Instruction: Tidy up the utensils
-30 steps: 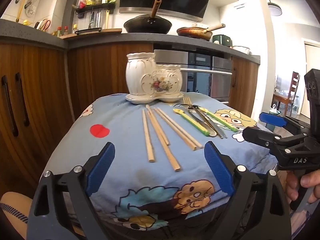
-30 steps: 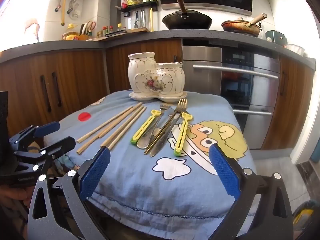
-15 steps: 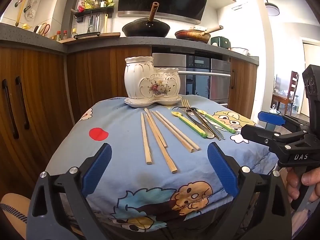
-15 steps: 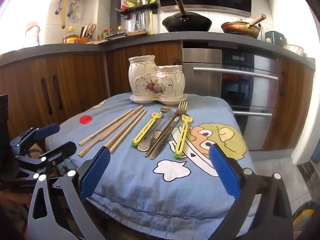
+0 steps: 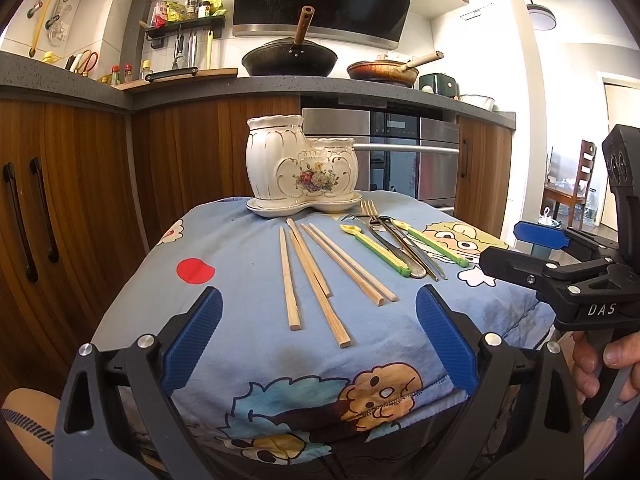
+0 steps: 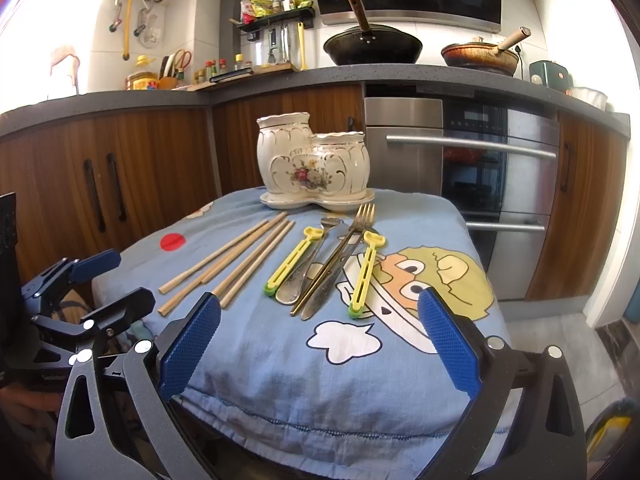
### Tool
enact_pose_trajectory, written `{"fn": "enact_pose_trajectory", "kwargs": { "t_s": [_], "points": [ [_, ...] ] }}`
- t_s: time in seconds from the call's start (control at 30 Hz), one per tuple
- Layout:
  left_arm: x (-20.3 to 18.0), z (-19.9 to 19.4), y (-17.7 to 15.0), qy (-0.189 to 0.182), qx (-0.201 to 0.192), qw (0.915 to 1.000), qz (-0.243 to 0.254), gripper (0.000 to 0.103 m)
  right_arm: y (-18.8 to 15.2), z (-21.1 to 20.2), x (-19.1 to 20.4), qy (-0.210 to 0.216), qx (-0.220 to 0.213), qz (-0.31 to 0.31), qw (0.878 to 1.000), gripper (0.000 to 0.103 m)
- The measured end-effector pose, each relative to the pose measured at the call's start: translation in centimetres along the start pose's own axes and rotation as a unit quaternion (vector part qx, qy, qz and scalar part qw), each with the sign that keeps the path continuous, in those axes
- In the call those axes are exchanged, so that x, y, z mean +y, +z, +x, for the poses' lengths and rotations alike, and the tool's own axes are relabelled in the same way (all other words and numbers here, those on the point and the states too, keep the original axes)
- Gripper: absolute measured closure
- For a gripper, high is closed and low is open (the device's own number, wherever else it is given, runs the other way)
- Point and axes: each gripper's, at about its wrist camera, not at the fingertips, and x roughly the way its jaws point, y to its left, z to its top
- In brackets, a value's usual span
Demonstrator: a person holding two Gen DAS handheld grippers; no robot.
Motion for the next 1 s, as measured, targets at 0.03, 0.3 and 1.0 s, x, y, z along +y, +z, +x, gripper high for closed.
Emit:
{"fn": "enact_pose_trajectory", "kwargs": {
  "t_s": [0.03, 0.3, 1.0],
  "points": [
    [0.03, -0.04, 0.01, 0.0, -0.001, 1.0, 0.0, 0.007, -0.05, 0.07, -0.02, 0.0, 0.0, 0.0, 1.0, 0.005],
    [-0.04, 0.07, -0.04, 0.0, 0.0, 1.0, 0.0, 0.007, -0.05, 0.05, -0.02, 0.0, 0.0, 0.001, 1.0, 0.005],
    [-0.16, 0.19, -0.14, 0.0, 0.002, 1.0, 0.0, 0.006, 0.0, 0.0, -0.02, 0.001, -0.001, 0.002, 1.0, 0.005]
  ]
}}
